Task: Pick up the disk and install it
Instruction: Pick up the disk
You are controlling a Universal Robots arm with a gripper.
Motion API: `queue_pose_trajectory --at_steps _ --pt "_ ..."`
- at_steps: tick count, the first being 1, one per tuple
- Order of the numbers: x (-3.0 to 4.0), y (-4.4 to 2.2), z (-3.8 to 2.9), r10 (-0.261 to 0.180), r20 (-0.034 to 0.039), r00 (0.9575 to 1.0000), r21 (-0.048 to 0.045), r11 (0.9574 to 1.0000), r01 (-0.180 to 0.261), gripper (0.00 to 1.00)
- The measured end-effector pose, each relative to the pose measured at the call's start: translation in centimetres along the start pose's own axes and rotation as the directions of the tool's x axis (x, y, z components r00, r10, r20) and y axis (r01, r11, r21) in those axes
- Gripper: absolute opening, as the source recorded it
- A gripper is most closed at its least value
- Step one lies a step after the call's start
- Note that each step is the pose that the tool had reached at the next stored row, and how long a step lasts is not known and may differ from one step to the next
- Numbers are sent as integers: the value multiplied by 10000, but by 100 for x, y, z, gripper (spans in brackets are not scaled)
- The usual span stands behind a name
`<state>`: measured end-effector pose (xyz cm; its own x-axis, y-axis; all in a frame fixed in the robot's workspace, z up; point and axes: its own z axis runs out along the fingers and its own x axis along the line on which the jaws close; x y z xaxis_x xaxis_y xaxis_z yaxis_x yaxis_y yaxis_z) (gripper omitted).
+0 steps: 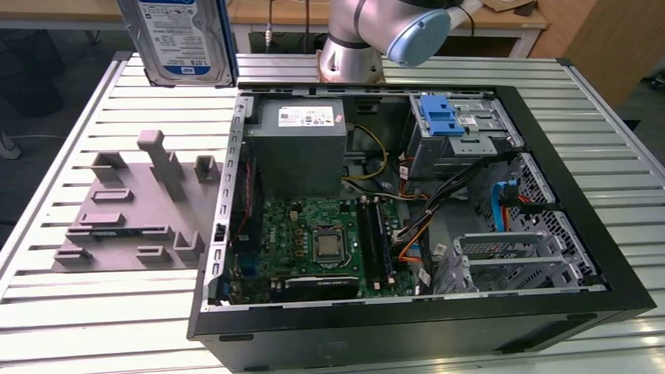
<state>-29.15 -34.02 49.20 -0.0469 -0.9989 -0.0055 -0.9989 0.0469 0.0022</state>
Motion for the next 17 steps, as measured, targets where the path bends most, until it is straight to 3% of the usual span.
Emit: queue_pose_trajectory --at_steps 17 --pt "-2 -52 0 0 -1 10000 -1 10000 0 36"
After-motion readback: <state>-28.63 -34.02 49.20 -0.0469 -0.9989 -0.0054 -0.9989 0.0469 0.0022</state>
